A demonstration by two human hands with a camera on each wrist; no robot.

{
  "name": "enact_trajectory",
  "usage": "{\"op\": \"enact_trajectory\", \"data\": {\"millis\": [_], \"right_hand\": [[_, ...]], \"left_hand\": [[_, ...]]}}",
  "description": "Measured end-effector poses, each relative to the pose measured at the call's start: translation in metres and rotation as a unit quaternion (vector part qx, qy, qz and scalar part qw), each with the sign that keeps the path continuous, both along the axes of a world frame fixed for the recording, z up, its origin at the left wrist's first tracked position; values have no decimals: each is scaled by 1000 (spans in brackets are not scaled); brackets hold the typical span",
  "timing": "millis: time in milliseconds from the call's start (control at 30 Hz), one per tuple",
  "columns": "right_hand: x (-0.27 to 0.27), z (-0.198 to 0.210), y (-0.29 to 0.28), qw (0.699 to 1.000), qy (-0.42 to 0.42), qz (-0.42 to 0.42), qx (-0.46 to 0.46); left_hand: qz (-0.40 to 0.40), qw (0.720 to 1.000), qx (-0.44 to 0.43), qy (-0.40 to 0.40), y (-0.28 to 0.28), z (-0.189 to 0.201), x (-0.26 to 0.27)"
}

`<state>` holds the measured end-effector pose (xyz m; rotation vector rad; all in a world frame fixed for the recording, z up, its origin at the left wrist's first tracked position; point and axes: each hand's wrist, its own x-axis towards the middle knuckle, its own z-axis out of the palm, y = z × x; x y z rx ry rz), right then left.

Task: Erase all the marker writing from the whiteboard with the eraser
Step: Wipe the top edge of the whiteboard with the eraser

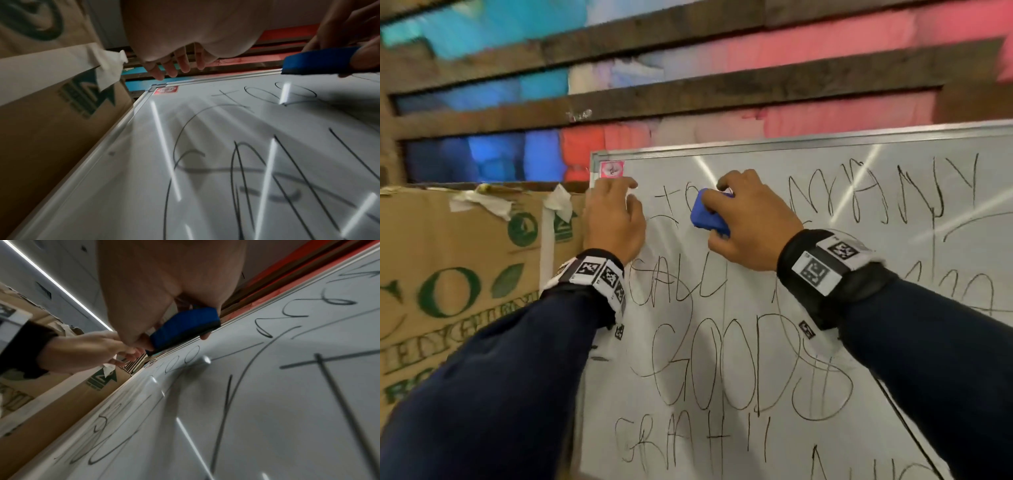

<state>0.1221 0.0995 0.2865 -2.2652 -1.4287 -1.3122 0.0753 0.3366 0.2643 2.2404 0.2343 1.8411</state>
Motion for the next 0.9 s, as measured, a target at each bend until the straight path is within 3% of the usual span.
{"op": "enact_trajectory", "data": {"millis": [167, 333, 433, 567, 900], "right_hand": [[6, 18, 20, 998, -52, -24, -18], [6, 28, 26, 997, -50, -40, -34], [6, 31, 30, 997, -45, -35, -45], [3, 31, 41, 999, -1, -22, -46], [-1, 28, 67, 996, 34, -58, -66]], "left_hand": [[26, 997, 66, 31, -2, 45, 10], [63, 975, 100, 191, -4, 69, 16], [86, 959, 109, 245, -6, 77, 18], [116, 946, 126, 276, 2, 85, 16], [70, 935, 123, 324, 5, 92, 21]]}}
